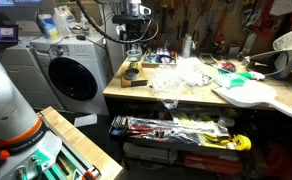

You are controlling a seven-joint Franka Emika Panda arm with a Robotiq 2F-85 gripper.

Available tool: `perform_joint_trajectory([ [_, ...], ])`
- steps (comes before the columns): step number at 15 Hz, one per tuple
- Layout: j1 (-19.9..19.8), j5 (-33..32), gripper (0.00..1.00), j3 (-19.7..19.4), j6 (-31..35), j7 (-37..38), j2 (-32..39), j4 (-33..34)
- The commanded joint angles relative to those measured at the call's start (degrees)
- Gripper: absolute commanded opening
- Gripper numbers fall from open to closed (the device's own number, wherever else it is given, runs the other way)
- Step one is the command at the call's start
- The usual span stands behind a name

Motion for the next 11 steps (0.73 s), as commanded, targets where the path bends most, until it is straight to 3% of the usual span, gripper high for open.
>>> perform_joint_trajectory([
  [1, 0.6, -4.5, 1.00, -1.8, 4.6, 6.3, -12.3, -12.6],
  [4, 0.2, -6.3, 1.00, -3.4, 7.4, 5.9, -18.6, -19.1],
  [6, 0.7, -5.5, 1.00, -5.3, 11.5, 0.9, -22.1, -23.9],
  [7, 1.1, -5.0, 1.00, -4.5, 6.9, 4.0, -16.5, -16.7],
  [11, 1.1, -5.1, 1.00, -5.6, 10.0, 2.0, -20.5, -21.8],
])
